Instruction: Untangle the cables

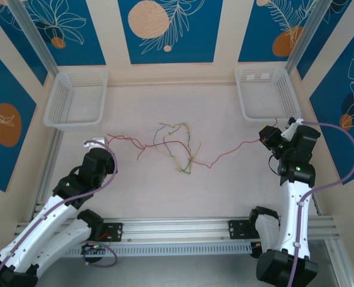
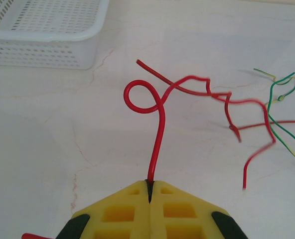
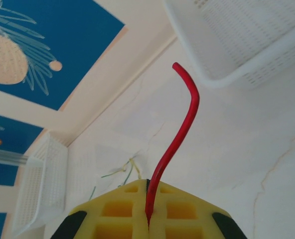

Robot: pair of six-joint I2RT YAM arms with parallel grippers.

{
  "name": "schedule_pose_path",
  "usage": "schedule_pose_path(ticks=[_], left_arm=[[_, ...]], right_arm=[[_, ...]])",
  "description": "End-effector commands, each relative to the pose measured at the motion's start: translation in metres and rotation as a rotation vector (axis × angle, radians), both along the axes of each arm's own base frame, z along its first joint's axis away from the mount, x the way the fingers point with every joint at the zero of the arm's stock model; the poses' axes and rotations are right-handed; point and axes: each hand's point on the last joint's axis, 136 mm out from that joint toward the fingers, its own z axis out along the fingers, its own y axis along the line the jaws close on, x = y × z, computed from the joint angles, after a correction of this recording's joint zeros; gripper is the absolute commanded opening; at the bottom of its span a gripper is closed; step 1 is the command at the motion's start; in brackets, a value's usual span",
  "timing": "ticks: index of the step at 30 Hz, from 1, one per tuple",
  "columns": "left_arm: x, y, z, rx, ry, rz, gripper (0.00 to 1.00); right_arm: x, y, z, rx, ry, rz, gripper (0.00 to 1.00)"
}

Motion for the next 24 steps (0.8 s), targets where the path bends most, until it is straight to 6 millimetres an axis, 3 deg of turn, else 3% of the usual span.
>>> schedule_pose_path(ticks=[1,6,14,20,24], left_arm=[[0.001,0.004,0.009,-0.008,-0.027,0.018,0.00],[0.004,-0.009,0.011,-0.023,-0.045,-0.060,0.00],[0.001,-0.005,0.015,-0.007,-0.067,-0.057,0.00],[0.000,-0.003,0.015,-0.009,-0.075,-0.054,0.00],[0.000,-0.004,0.019,-0.013,-0.086,-0.060,0.00]], right_arm=[[-0.005,0.017,0.017,0.047,-0.059,0.083,0.00],[-0.010,0.046,0.048,0.121,-0.140,0.239,0.00],[-0.036,0.127,0.121,0.192,-0.276,0.619,0.00],[-0.046,0.141,0.190,0.236,-0.410,0.683,0.00],[-0.035,0.121,0.224,0.123,-0.490,0.520,0.00]])
